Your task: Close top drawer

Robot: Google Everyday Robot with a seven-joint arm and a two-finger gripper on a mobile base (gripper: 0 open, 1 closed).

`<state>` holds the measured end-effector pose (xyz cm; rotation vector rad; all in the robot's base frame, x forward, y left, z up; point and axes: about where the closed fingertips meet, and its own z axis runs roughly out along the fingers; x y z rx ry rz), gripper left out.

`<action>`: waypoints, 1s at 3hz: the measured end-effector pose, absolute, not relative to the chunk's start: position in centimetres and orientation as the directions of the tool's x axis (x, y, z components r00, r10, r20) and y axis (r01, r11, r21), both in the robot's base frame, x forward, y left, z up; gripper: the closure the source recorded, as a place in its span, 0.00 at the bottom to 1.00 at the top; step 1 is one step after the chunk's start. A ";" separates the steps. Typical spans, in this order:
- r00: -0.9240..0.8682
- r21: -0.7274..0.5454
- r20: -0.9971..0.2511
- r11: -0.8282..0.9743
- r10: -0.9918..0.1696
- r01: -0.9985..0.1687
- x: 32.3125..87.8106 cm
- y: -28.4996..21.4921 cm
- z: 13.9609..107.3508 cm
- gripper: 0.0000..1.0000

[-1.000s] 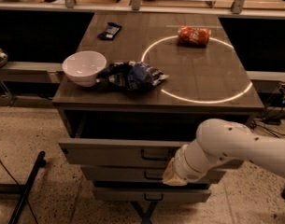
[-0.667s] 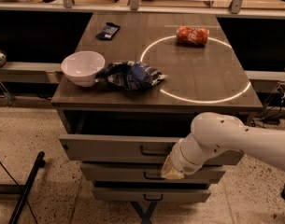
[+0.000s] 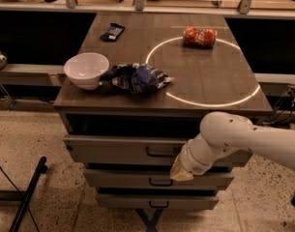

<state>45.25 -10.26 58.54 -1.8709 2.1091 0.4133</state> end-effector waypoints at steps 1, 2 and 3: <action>-0.131 0.020 -0.408 0.135 -0.904 -0.991 46.2 -11.3 58.4 1.00; -0.154 0.012 -0.418 0.164 -0.895 -0.986 47.1 -12.1 58.2 1.00; -0.176 -0.003 -0.430 0.196 -0.885 -0.981 47.8 -13.2 58.5 1.00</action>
Offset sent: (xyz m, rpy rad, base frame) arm 0.0311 -0.0301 -0.0039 0.0316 -0.0279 -0.0934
